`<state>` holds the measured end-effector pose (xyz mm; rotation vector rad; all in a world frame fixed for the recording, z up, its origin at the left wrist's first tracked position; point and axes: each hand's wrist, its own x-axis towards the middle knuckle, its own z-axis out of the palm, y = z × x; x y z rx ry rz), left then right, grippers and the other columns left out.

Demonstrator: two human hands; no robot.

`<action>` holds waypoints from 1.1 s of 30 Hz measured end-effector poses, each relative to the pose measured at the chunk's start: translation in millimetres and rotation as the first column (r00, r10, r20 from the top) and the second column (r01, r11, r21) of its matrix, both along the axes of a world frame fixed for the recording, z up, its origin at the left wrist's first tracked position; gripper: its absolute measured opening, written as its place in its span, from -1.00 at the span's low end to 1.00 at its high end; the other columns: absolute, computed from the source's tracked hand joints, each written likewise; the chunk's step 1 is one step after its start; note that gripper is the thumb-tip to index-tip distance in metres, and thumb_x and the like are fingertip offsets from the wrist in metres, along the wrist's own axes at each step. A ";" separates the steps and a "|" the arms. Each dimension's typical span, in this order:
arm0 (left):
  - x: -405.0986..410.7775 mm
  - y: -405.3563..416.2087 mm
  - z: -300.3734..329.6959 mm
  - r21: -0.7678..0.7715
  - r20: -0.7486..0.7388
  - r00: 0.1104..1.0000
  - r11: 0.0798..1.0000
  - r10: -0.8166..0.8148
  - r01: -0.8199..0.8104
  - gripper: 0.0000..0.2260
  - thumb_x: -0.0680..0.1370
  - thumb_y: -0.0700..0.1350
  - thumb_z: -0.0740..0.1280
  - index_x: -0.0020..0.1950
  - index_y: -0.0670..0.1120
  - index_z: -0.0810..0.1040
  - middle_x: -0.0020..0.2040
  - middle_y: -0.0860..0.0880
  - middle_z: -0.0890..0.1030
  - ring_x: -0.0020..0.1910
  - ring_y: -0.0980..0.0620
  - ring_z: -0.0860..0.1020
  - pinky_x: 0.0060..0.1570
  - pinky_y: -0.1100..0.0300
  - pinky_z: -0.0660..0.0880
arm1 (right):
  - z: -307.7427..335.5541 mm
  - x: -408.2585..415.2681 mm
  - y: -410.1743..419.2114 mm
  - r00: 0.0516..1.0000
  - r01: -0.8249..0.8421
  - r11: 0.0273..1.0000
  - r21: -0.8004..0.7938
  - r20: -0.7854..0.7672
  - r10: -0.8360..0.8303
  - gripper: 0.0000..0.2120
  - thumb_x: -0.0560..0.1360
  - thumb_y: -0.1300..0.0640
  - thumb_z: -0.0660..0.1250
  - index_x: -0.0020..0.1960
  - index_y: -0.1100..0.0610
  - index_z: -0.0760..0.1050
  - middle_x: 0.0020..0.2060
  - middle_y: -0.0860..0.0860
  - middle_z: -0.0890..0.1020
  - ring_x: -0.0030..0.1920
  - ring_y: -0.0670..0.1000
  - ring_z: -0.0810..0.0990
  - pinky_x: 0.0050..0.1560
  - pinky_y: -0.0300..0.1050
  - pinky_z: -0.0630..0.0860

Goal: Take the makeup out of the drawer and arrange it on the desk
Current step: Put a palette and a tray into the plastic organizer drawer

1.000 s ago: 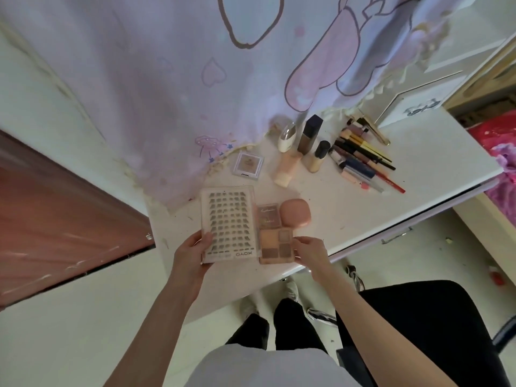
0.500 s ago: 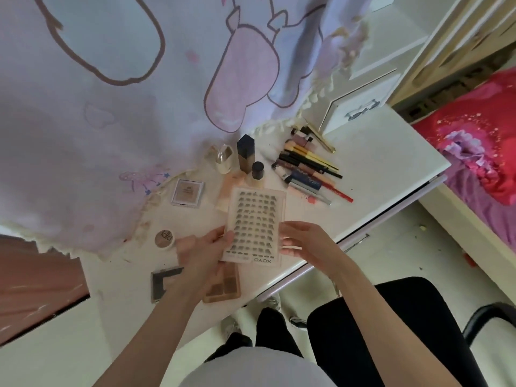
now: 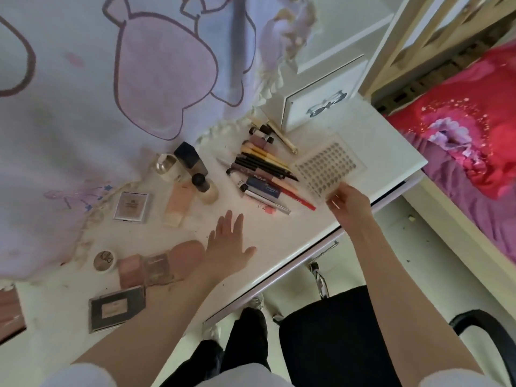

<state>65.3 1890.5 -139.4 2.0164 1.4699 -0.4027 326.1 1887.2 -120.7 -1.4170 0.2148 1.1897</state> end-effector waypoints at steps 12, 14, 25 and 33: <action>4.6 6.8 -20.2 -0.057 -0.215 0.971 0.994 -0.103 0.092 0.01 0.44 0.24 0.30 0.42 -0.03 -0.48 0.44 -0.10 -0.47 0.45 -0.15 -0.38 0.41 -0.19 -0.14 | -21.9 60.2 91.5 0.975 0.024 0.968 -0.248 0.218 0.032 -0.79 0.46 0.35 0.23 -0.33 0.17 0.37 -0.26 0.14 0.48 -0.18 0.06 0.46 -0.15 -0.08 0.45; 5.3 6.7 -20.7 -0.042 -0.229 0.968 0.995 -0.101 0.094 0.02 0.43 0.26 0.31 0.43 -0.03 -0.47 0.45 -0.11 -0.45 0.46 -0.16 -0.36 0.41 -0.19 -0.12 | -21.4 62.1 97.8 0.978 0.045 0.977 -0.211 0.207 0.000 -0.81 0.45 0.39 0.23 -0.30 0.21 0.41 -0.29 0.14 0.52 -0.20 0.08 0.51 -0.09 -0.04 0.56; -0.9 22.5 -11.9 -0.197 -0.146 0.980 0.975 -0.133 0.103 -0.02 0.44 0.24 0.31 0.45 0.02 -0.43 0.43 -0.04 -0.49 0.45 -0.10 -0.39 0.41 -0.16 -0.17 | -8.2 52.3 97.8 0.961 -0.089 0.987 -0.135 0.249 0.121 -0.85 0.52 0.35 0.19 -0.14 0.23 0.51 -0.15 0.08 0.61 0.13 0.10 0.59 0.03 -0.11 0.57; -10.5 35.3 29.7 -0.252 0.032 0.990 0.957 -0.136 0.140 -0.32 0.55 0.19 0.17 0.53 0.02 -0.10 0.54 0.01 -0.16 0.51 0.05 -0.09 0.43 0.06 0.04 | 27.7 1.5 63.4 0.531 -0.420 0.845 -0.331 0.666 0.524 -0.61 0.57 0.08 0.17 0.37 0.15 0.35 0.26 0.03 0.49 0.25 0.02 0.45 0.22 -0.13 0.35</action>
